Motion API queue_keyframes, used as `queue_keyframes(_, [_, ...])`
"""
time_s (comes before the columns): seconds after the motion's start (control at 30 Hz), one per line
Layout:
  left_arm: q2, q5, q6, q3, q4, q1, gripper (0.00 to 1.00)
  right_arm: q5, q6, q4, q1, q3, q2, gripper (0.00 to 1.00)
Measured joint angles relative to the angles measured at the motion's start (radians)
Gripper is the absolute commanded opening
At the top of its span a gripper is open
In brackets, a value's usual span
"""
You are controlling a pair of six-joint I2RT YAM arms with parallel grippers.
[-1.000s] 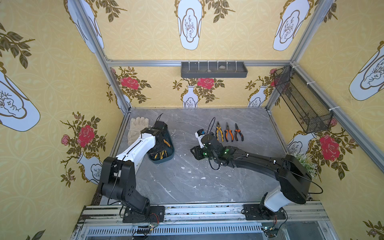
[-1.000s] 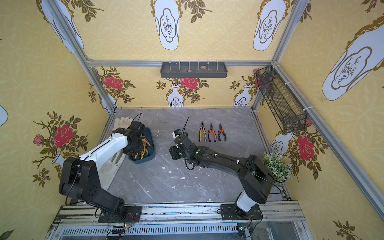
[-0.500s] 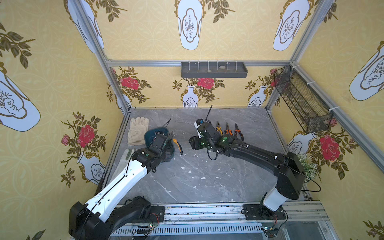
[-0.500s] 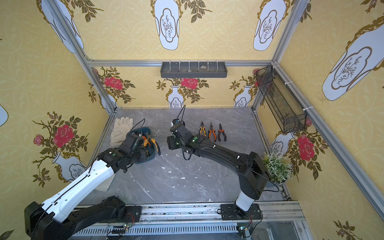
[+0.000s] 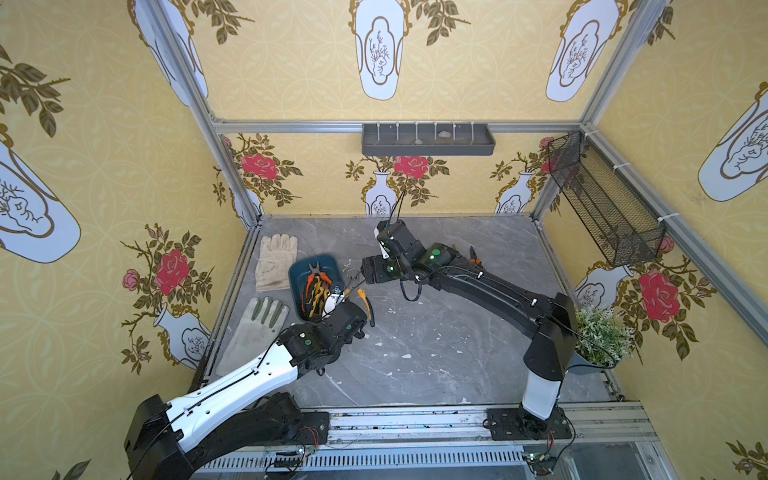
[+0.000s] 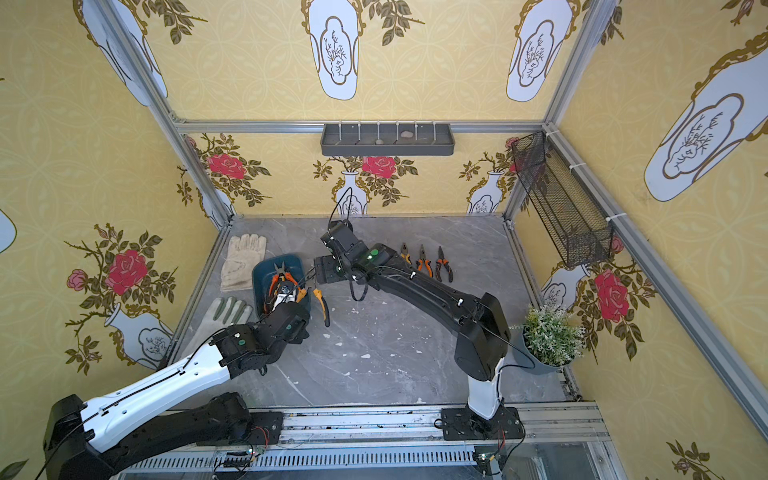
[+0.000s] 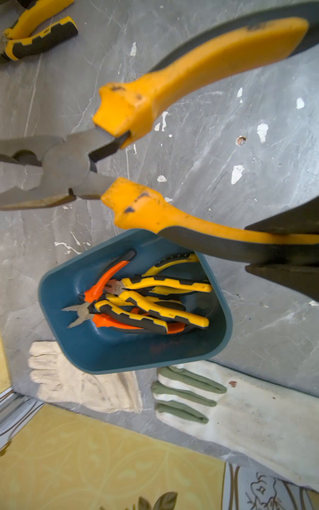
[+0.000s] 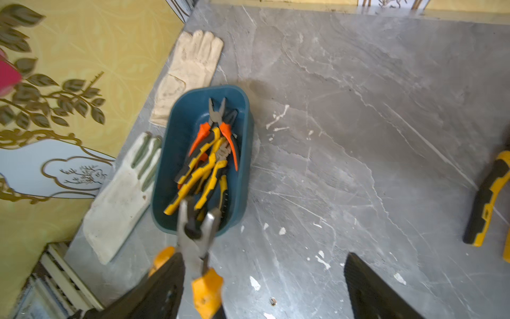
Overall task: Take the pliers out of the storage box
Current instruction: Pick up the pliers from the storage box.
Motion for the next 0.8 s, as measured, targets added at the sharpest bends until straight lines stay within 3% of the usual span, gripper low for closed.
queue_keyframes(0.17, [0.057, -0.217, 0.025, -0.014, 0.082, -0.167, 0.0, -0.012, 0.057, -0.114, 0.003, 0.181, 0.059, 0.95])
queue_keyframes(0.3, [0.097, -0.333, 0.026, -0.011, 0.123, -0.189, 0.0, -0.04, 0.108, -0.152, 0.008, 0.181, 0.049, 0.92])
queue_keyframes(0.53, [0.115, -0.433, 0.025, -0.005, 0.141, -0.222, 0.0, -0.044, 0.183, -0.179, 0.013, 0.105, 0.031, 0.79])
queue_keyframes(0.8, [0.122, -0.449, 0.021, -0.005, 0.145, -0.225, 0.0, -0.056, 0.209, -0.143, 0.019, 0.078, 0.019, 0.66])
